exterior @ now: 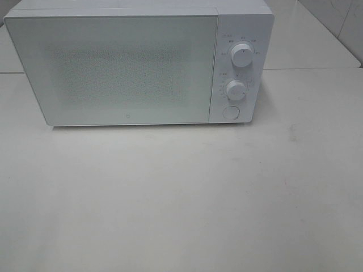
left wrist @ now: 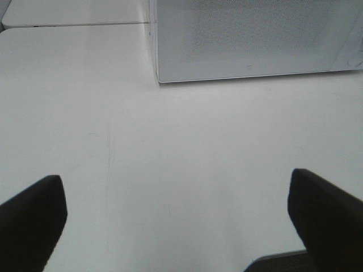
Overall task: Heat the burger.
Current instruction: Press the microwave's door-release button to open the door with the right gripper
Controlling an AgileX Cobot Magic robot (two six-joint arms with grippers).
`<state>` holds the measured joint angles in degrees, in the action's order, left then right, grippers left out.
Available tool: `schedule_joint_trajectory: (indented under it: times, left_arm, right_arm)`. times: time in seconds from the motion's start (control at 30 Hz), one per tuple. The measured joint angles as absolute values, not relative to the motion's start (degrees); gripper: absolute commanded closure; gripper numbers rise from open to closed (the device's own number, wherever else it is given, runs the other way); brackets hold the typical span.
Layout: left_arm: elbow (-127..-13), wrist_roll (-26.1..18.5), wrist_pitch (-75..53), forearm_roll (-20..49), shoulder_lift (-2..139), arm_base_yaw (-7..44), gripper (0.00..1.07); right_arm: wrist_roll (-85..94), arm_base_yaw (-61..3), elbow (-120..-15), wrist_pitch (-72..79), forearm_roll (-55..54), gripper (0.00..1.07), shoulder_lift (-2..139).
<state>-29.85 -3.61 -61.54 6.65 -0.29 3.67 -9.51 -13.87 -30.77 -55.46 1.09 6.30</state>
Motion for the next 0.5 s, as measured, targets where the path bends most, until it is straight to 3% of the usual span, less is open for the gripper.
schedule_joint_trajectory:
  times: [0.5]
  left_arm:
    - [-29.85,-3.61,-61.54,6.65,-0.29,3.67,0.09]
  right_arm:
    - [-9.51,-7.1,-28.71,-56.95,1.09,0.36,-0.29]
